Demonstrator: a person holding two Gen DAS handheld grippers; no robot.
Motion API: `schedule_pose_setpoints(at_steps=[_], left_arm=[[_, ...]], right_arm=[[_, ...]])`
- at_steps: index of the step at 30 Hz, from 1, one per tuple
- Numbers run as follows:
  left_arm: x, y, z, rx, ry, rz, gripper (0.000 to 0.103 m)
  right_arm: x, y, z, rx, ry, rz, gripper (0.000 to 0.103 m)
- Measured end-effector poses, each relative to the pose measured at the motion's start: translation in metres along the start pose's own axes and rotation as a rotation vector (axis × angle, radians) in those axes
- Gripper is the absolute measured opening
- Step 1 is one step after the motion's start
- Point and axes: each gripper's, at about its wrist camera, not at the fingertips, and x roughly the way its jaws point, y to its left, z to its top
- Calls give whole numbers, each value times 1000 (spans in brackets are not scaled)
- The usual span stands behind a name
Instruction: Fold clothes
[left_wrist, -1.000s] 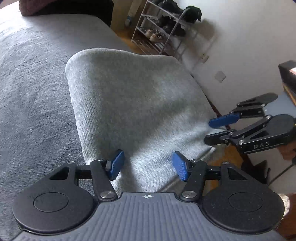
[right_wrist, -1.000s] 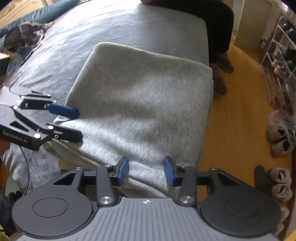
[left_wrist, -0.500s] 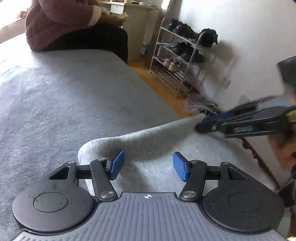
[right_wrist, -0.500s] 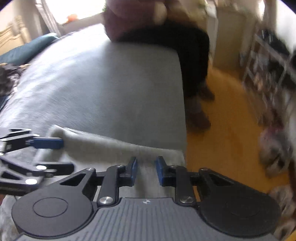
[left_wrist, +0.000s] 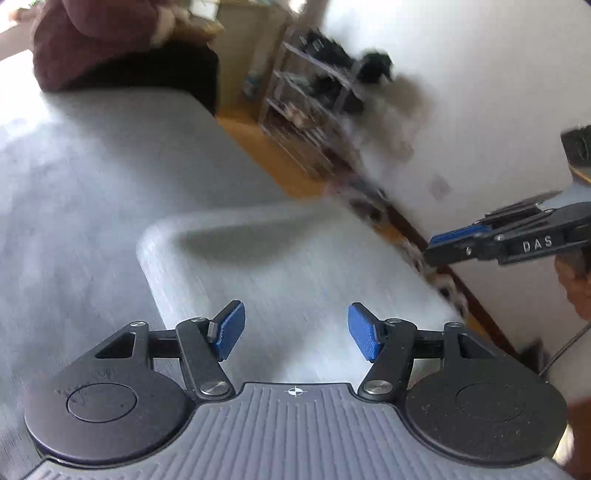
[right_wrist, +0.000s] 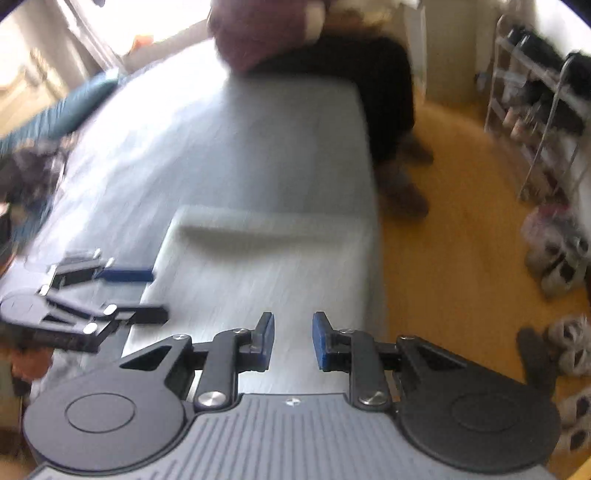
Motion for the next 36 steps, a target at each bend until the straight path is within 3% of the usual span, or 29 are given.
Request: schedule_pose_setpoints(at_steps=[3, 6, 11, 14, 17, 20, 25, 29, 34, 36], left_arm=[[10, -5, -19, 8, 38, 31, 62], [14, -10, -32, 16, 68, 63, 62], [-8, -34, -33, 101, 58, 35, 63], [12, -38, -46, 95, 129, 84, 63], [5, -48, -47, 118, 144, 144, 63], [-32, -57, -46, 89, 130, 138, 63], [-84, -74, -32, 29, 81, 175, 67], [-130, -83, -20, 11, -6, 215, 85], [-167, -92, -4, -60, -50, 252, 89], [-177, -92, -2, -116, -84, 274, 103]], right_arm=[[19, 13, -30, 1, 100, -19, 25], [23, 15, -40, 52, 78, -38, 25], [-20, 33, -37, 113, 12, -34, 28], [9, 39, -49, 167, 88, -48, 28], [29, 39, -59, 252, 221, -83, 27], [-10, 50, -71, 305, 171, -55, 29], [-65, 79, -82, 290, 138, -91, 37], [-102, 104, -84, 233, 84, -149, 47], [-124, 126, -78, 173, 18, -206, 60], [-129, 133, -78, 167, 12, -213, 64]])
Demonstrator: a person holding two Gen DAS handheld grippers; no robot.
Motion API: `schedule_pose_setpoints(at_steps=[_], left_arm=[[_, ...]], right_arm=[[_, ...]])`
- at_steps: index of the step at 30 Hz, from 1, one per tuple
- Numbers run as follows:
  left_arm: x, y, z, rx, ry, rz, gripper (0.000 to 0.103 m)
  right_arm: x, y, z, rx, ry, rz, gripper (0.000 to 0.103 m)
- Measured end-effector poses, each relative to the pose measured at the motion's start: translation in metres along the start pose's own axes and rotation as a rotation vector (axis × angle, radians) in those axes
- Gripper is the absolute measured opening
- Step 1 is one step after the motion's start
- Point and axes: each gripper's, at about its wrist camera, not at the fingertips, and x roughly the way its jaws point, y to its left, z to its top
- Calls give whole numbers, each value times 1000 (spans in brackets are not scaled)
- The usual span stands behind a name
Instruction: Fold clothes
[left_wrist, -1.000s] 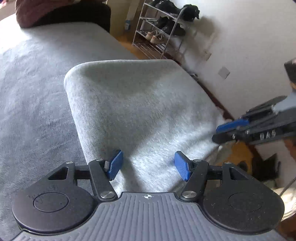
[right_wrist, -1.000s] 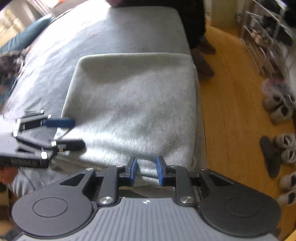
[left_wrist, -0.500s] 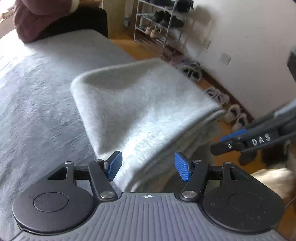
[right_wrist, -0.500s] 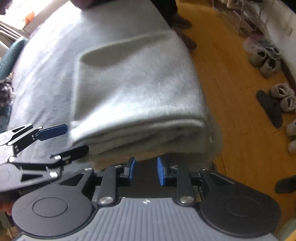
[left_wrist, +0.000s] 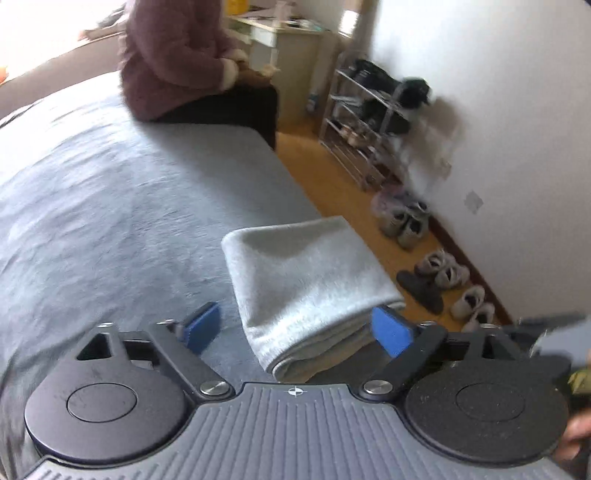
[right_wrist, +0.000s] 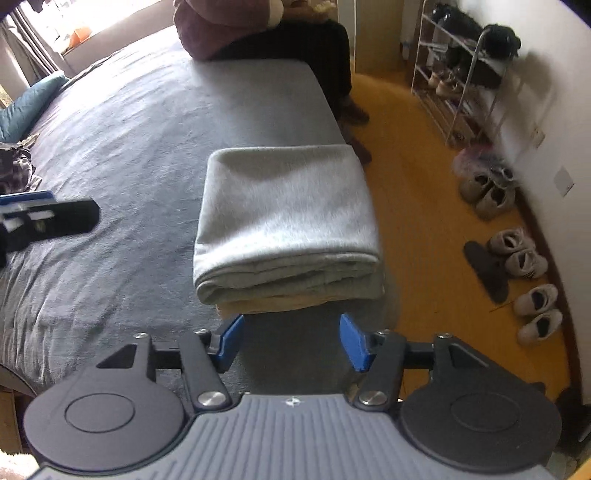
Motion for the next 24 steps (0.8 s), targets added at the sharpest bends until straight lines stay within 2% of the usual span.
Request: schedule_pose_setpoints(at_steps=[3, 6, 11, 19, 24], left_arm=[[-12, -1, 3, -6, -54, 27, 103], [-13, -5, 9, -29, -6, 59, 103], [-11, -13, 12, -24, 23, 120, 103], [14, -14, 2, -71, 165, 151, 103], [22, -16, -5, -91, 191, 184, 103]], right_arm=[[-3, 6, 0, 8, 2, -19, 67], [-8, 10, 4, 27, 5, -34, 71], [-16, 22, 9, -7, -17, -68, 80], [-12, 27, 9, -10, -19, -126, 92], [-10, 27, 10, -3, -21, -154, 96]])
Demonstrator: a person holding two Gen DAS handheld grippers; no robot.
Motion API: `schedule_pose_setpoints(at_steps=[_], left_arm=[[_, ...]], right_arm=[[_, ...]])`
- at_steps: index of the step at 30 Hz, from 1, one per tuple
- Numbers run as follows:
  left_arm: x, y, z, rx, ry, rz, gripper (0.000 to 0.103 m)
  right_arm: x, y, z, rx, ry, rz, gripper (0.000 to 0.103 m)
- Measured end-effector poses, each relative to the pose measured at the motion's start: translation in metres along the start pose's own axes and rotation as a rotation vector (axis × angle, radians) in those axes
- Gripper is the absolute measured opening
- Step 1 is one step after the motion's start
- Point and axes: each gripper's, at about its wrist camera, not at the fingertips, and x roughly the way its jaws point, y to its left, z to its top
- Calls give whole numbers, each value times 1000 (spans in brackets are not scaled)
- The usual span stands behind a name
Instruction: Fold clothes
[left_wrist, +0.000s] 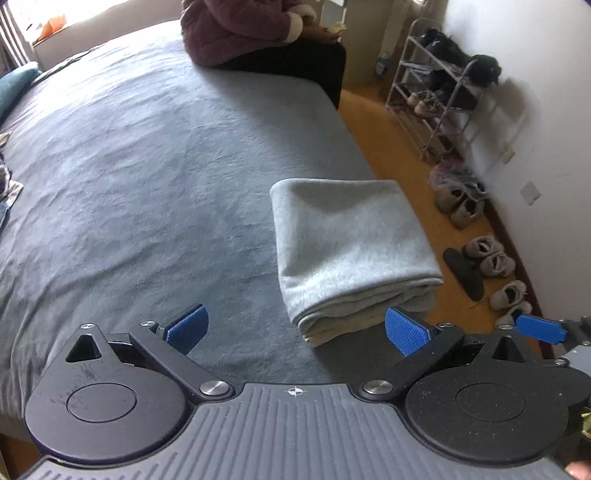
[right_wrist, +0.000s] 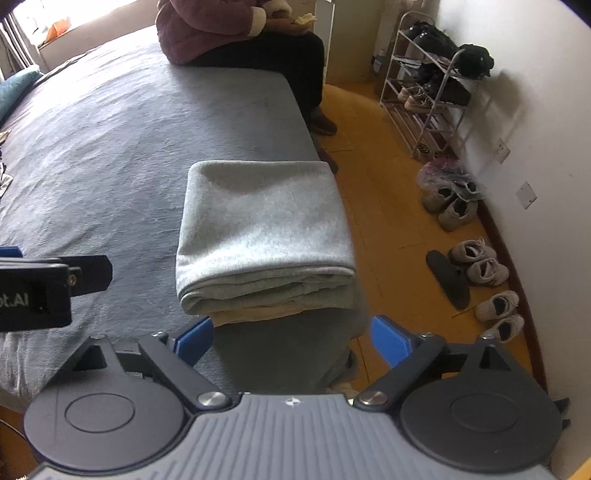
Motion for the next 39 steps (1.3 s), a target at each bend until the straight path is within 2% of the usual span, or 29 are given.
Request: schedule_pose_setpoints(at_steps=[10, 26, 39], left_arm=[[3, 0, -2, -5, 17, 44, 103], [-1, 3, -5, 16, -16, 89, 103], [-2, 6, -5, 4, -13, 80, 103]], right_arm=[[6, 3, 0, 4, 9, -20, 97], [9, 9, 2, -21, 19, -31, 97], [10, 13, 1, -45, 26, -37, 97]])
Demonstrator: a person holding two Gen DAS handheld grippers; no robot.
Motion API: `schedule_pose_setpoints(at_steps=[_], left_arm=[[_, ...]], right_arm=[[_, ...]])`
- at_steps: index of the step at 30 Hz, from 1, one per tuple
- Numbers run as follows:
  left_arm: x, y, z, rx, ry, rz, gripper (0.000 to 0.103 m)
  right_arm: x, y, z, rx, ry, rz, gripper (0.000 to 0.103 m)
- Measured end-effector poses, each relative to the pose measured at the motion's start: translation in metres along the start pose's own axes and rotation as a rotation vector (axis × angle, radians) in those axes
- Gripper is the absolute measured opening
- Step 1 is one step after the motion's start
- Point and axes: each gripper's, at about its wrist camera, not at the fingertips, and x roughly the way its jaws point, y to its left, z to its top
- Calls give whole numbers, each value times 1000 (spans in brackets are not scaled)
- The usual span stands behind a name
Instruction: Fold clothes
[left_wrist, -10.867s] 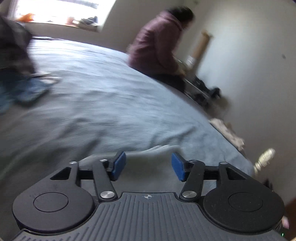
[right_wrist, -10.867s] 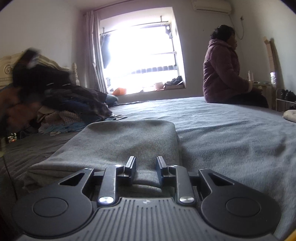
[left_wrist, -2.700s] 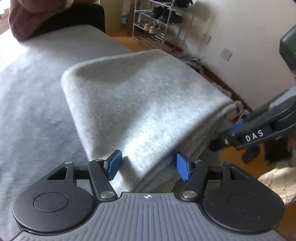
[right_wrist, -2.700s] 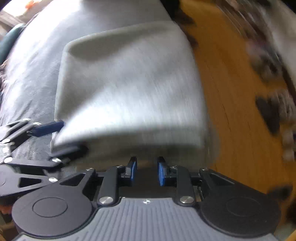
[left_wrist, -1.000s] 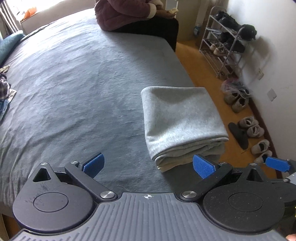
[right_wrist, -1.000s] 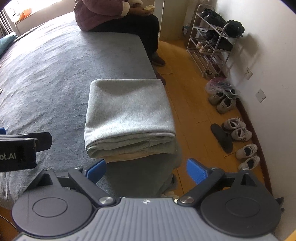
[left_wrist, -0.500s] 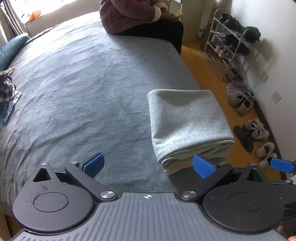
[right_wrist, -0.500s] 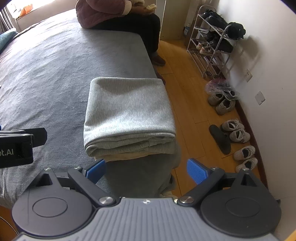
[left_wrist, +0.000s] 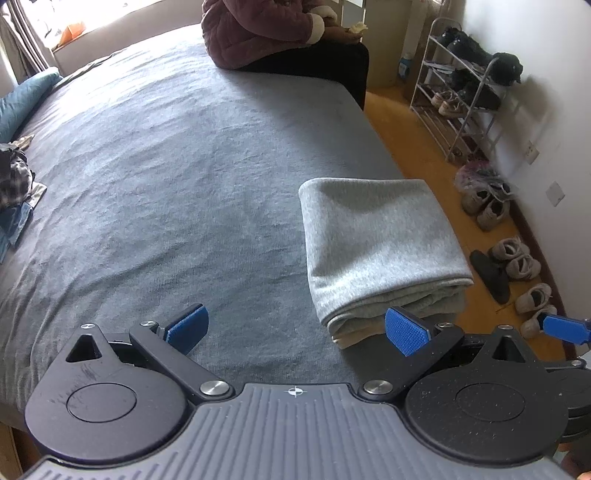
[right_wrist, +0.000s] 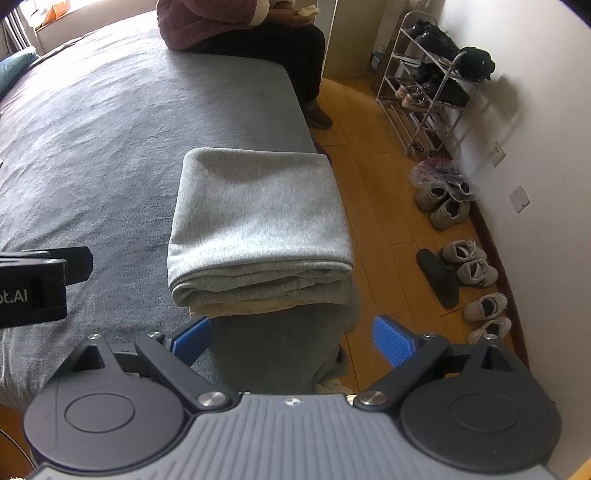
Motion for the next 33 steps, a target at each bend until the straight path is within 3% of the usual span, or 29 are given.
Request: schedule_pose_setpoints(at_steps=[33], left_arm=[[9, 4, 3, -17, 48, -15, 103]], right_arm=[[8, 3, 7, -31, 16, -12, 98]])
